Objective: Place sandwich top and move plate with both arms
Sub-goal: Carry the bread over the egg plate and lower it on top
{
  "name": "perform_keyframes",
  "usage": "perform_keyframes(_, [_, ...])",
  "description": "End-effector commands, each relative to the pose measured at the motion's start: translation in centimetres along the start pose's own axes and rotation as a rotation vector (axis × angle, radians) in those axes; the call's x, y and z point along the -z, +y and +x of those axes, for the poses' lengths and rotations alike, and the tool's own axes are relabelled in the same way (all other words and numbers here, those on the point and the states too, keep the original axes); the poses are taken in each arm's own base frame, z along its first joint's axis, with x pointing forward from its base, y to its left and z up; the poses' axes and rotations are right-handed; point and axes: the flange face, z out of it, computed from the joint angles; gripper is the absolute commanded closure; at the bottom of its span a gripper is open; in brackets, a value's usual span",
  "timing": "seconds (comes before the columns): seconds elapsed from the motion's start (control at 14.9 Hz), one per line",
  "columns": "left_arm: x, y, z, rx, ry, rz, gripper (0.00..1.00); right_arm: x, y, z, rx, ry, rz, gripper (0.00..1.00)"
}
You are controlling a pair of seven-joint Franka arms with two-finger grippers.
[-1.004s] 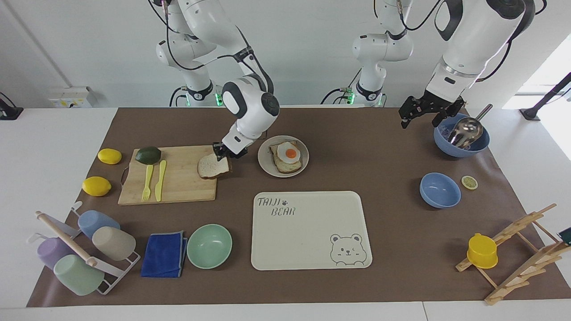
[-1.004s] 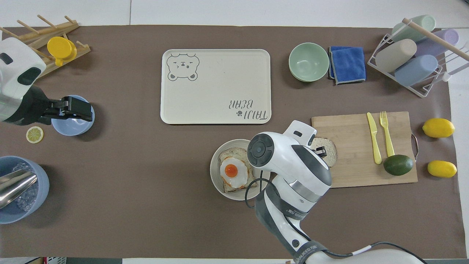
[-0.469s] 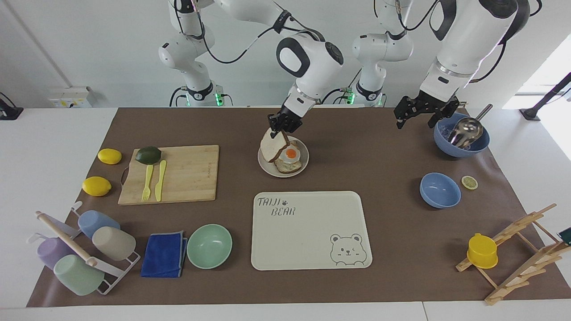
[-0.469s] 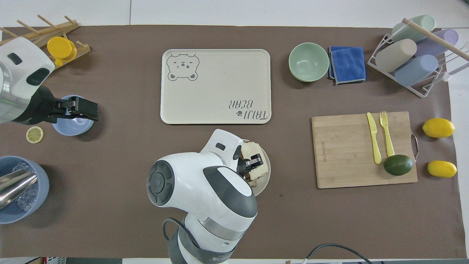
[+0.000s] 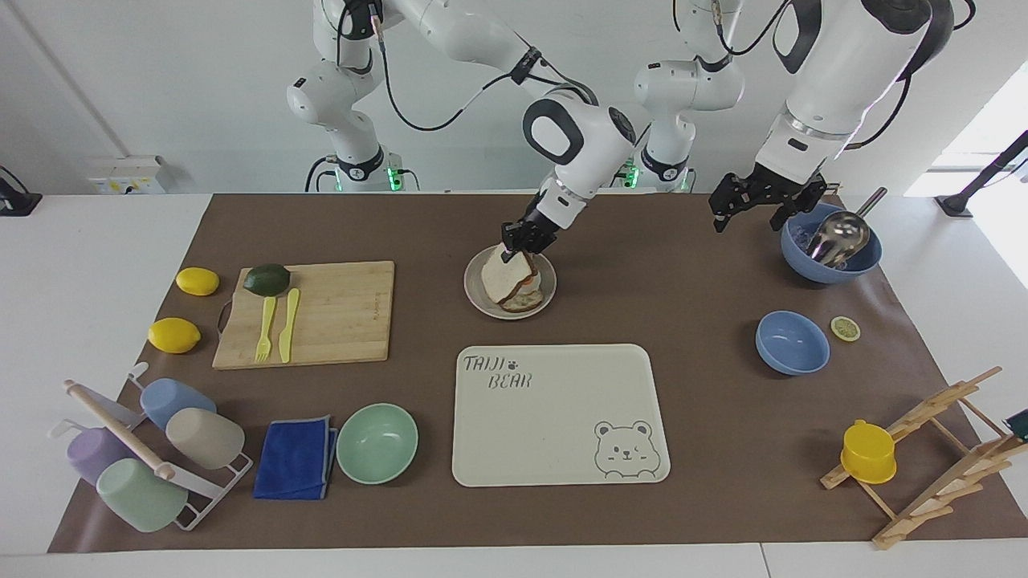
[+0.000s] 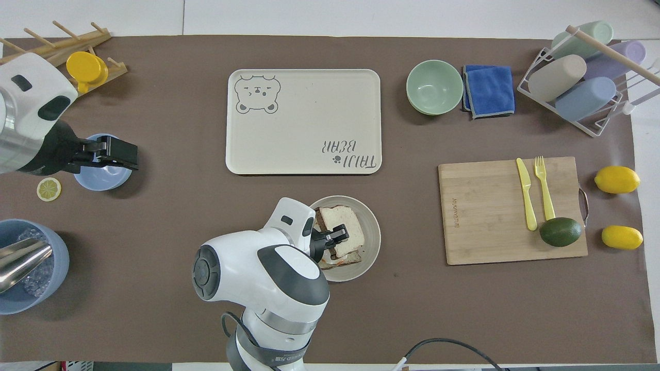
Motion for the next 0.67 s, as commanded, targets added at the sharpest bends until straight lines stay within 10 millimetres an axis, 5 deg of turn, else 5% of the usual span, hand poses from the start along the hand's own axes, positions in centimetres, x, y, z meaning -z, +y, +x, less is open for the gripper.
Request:
perform_keyframes(0.0, [-0.4, -0.11, -0.32, 0.0, -0.001, 0.017, 0.0, -0.24, -0.47, -0.08, -0.007, 0.018, 0.037, 1.0])
perform_keyframes(0.2, [-0.47, -0.12, -0.39, -0.001, -0.004, 0.018, 0.0, -0.44, -0.72, 0.11, -0.031, -0.006, 0.118, 0.98])
perform_keyframes(0.27, [-0.58, -0.13, -0.42, -0.001, -0.004, 0.018, 0.0, -0.62, -0.62, 0.22, -0.034, -0.014, 0.126, 0.72])
perform_keyframes(0.4, [-0.69, -0.37, -0.36, 0.0, -0.004, 0.018, 0.0, -0.29, -1.2, 0.3, -0.067, -0.038, 0.217, 0.44])
perform_keyframes(0.47, [-0.69, -0.52, -0.34, 0.003, -0.004, 0.016, 0.0, -0.15, -1.4, 0.37, -0.071, -0.033, 0.238, 0.01])
perform_keyframes(0.6, [-0.69, -0.51, -0.34, 0.002, -0.004, 0.015, 0.0, 0.23, -1.24, 0.76, -0.083, -0.019, 0.263, 0.0])
